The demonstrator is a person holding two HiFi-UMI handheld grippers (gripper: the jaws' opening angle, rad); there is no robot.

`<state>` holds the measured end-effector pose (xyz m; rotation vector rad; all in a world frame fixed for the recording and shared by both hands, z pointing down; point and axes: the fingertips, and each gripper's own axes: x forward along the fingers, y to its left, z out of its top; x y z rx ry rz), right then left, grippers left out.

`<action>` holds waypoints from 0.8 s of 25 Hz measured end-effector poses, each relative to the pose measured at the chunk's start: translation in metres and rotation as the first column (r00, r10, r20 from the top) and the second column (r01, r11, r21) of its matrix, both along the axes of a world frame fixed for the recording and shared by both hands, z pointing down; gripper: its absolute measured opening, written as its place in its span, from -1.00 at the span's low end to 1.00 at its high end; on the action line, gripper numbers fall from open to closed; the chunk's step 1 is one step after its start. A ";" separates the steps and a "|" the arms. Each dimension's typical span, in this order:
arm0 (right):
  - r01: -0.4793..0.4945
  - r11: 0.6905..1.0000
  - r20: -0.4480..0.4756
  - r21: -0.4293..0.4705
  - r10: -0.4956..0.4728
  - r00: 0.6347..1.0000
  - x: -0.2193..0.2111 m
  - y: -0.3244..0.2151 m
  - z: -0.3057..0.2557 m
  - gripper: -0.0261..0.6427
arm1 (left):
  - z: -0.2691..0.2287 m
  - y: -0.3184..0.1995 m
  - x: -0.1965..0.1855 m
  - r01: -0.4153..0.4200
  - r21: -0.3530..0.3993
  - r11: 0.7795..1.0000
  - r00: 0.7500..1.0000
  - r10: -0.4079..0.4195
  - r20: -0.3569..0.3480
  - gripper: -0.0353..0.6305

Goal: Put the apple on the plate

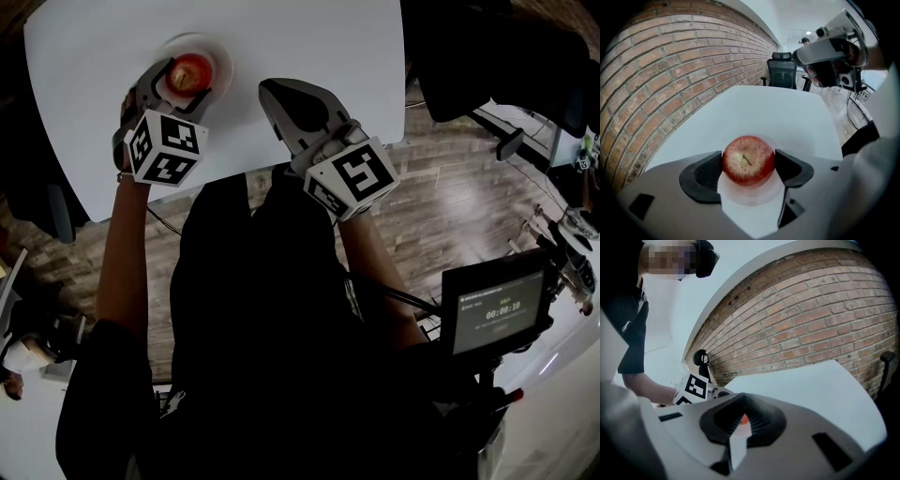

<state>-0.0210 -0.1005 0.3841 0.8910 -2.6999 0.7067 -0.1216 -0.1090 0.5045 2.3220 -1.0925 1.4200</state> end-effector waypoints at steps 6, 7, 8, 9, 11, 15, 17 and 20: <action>-0.008 1.000 -0.002 0.001 0.008 1.000 0.003 -0.001 0.000 -0.91 | 0.002 -0.004 0.002 -0.014 -0.003 1.000 1.000 0.014 0.011 0.19; -0.009 1.000 -0.002 0.001 0.009 1.000 0.004 -0.001 0.000 -0.91 | 0.003 -0.005 0.002 -0.016 -0.002 1.000 1.000 0.016 0.013 0.19; -0.012 1.000 -0.001 0.001 0.012 1.000 0.004 -0.001 0.000 -0.91 | 0.003 -0.005 0.002 -0.017 0.000 1.000 1.000 0.017 0.014 0.19; -0.014 1.000 -0.001 0.001 0.014 1.000 0.005 -0.002 0.000 -0.91 | 0.003 -0.005 0.001 -0.017 0.000 1.000 1.000 0.017 0.014 0.19; -0.018 1.000 -0.002 0.003 0.018 1.000 0.006 -0.002 0.000 -0.91 | 0.004 -0.005 0.000 -0.019 0.001 1.000 1.000 0.019 0.016 0.19; -0.019 1.000 -0.005 0.003 0.019 1.000 0.006 -0.003 0.001 -0.91 | 0.008 -0.007 -0.003 -0.022 0.001 1.000 1.000 0.022 0.020 0.19; -0.018 1.000 -0.006 0.007 0.018 1.000 0.007 -0.003 0.002 -0.91 | 0.008 -0.008 -0.004 -0.014 -0.002 1.000 1.000 0.014 0.010 0.19; -0.020 1.000 -0.003 0.008 0.020 1.000 0.007 -0.003 0.001 -0.91 | 0.009 -0.008 -0.006 -0.009 -0.004 1.000 1.000 0.009 0.008 0.19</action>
